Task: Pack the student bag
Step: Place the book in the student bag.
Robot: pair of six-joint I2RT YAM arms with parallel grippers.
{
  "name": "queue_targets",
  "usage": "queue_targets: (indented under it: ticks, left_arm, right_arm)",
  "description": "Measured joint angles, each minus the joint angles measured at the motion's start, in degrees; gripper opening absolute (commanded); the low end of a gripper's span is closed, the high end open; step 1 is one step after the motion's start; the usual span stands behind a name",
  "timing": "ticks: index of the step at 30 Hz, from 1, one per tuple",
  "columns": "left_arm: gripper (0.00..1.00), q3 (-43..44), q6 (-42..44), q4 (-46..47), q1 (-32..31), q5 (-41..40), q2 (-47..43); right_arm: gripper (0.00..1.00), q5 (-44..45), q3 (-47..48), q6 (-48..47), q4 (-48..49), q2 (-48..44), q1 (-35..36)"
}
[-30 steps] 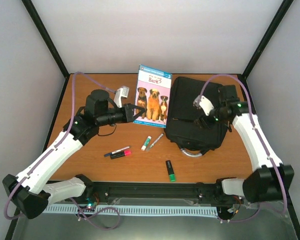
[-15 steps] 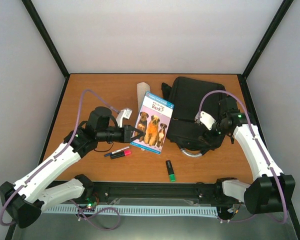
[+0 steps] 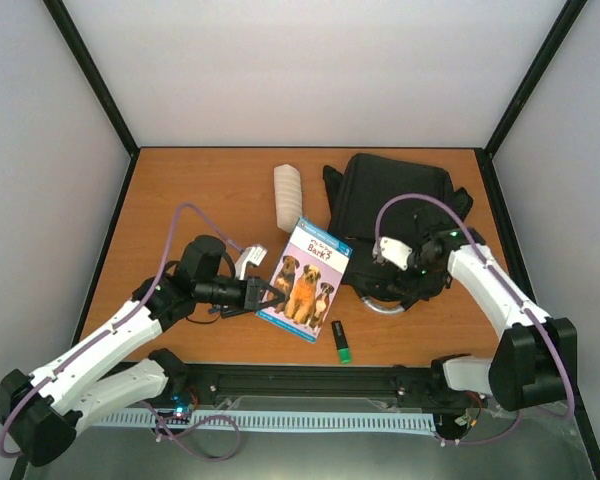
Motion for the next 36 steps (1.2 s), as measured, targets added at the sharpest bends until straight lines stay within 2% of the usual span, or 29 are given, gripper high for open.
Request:
queue_targets:
  ticks: [6, 10, 14, 16, 21, 26, 31, 36]
  left_arm:
    - [0.01, -2.1, -0.3, 0.3, -0.3, 0.4, 0.0]
    - [0.01, -3.4, -0.6, 1.3, -0.4, 0.4, 0.0]
    - [0.01, -5.0, -0.8, 2.4, -0.4, 0.4, 0.0]
    - [0.01, -6.0, -1.0, 2.9, -0.4, 0.4, -0.1]
    - [0.01, -7.1, -1.0, 3.2, -0.4, 1.8, -0.3]
    - [0.01, -6.8, -1.0, 5.4, -2.5, 3.4, 2.2]
    - [0.01, -4.6, -0.7, 9.3, -8.3, 3.9, 8.9]
    - [0.01, -1.5, -1.1, 17.0, -9.7, 5.2, 18.0]
  right_arm:
    - [0.71, 7.3, -6.3, 0.7, 8.4, 4.2, 5.8]
    - [0.61, 11.8, -8.4, 1.4, 14.8, 6.4, 6.2]
    - [0.27, 14.0, -9.7, 1.9, 18.6, 6.4, 6.3]
    - [0.15, 14.1, -9.8, 2.3, 19.3, 6.4, 6.4]
    - [0.08, 13.2, -6.5, 4.2, 16.2, 4.0, 6.5]
    - [0.05, 11.5, 4.9, 6.6, 12.0, 0.8, 6.5]
    - [0.03, 10.9, 11.3, 9.4, 10.3, 0.7, 6.5]
    - [0.03, 10.6, 13.0, 11.4, 8.9, 1.0, 6.5]
